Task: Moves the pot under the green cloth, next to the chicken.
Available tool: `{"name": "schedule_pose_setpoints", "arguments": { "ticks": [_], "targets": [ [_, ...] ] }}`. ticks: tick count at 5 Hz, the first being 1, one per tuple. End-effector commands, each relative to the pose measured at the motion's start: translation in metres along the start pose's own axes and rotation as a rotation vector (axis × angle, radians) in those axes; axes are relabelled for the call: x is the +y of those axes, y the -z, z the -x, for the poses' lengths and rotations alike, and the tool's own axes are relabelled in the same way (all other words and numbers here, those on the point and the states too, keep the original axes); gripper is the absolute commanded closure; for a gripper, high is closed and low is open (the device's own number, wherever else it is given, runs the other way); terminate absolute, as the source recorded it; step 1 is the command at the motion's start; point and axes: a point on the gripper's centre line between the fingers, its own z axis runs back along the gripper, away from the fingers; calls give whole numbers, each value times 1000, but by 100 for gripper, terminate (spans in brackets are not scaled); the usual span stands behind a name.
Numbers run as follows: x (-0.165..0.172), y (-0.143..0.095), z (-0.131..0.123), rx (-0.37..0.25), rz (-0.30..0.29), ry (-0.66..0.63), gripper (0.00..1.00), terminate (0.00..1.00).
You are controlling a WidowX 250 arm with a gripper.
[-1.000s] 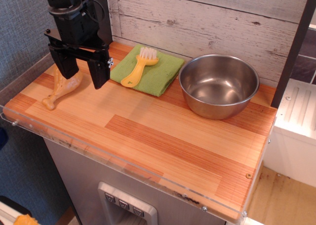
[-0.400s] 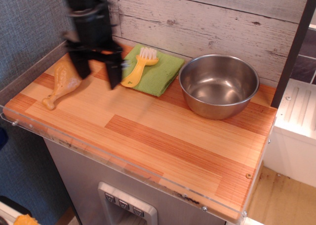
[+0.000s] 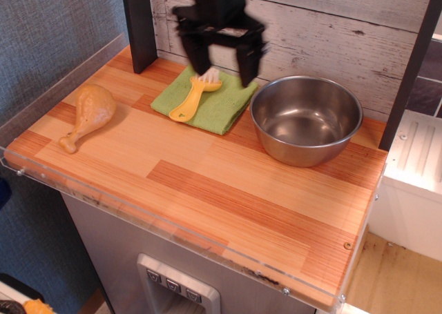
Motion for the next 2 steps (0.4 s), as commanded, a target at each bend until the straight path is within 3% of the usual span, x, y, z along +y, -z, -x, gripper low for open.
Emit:
{"name": "schedule_pose_setpoints", "arguments": {
  "ticks": [1,2],
  "targets": [
    [-17,39,-33,46,-34,7,0,0],
    [-10,63,-30,120,-91,32,0,0]
  ]
}}
